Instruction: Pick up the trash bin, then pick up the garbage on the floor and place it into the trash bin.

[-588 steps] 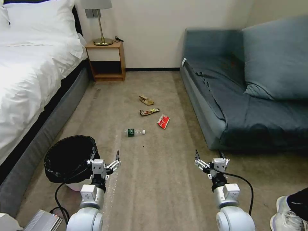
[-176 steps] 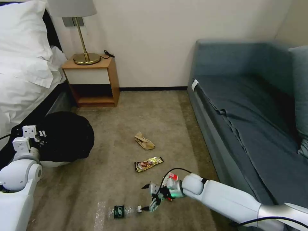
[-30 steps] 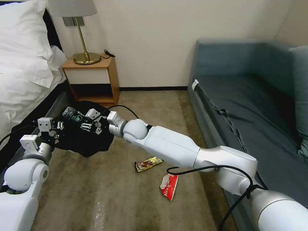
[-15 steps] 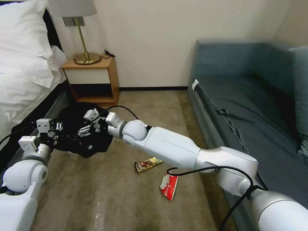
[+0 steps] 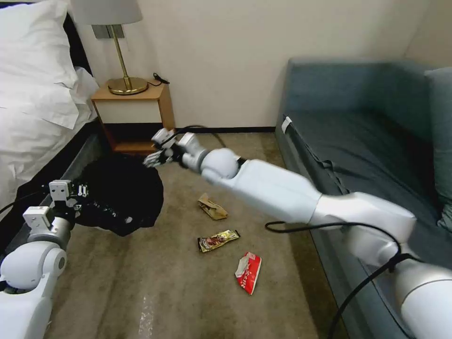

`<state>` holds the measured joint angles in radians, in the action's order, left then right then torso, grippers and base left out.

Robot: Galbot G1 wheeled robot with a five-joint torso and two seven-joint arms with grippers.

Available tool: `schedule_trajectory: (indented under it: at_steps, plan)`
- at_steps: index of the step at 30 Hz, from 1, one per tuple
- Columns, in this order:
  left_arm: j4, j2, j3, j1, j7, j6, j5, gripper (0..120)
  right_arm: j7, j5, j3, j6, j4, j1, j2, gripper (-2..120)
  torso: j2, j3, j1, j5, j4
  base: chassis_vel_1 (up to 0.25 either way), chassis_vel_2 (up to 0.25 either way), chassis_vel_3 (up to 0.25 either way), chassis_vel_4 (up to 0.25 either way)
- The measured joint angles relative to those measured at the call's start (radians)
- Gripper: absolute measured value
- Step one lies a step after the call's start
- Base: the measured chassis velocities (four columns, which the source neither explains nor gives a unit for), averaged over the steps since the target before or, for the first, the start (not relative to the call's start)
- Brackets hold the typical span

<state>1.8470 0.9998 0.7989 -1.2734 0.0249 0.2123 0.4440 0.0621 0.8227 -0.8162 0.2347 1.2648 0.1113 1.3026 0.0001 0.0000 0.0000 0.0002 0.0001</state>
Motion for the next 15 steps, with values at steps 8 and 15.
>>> schedule_trajectory:
  at_steps: [8, 15]
  plan:
    - [0.015, -0.052, -0.001, -0.006, 0.010, 0.003, -0.001, 7, 0.051, 0.064, 0.026, 0.249, 0.125, -0.046, -0.218, 100, 0.000, 0.000, 0.000, 0.0002, -0.0002, 0.000, 0.000, 0.000, 0.000]
    - [0.021, -0.038, -0.003, -0.017, 0.015, 0.003, -0.009, 7, 0.009, 0.049, 0.106, 0.311, 0.154, -0.204, -0.356, 100, 0.000, 0.000, 0.000, 0.0001, 0.0000, 0.000, 0.000, 0.000, 0.000]
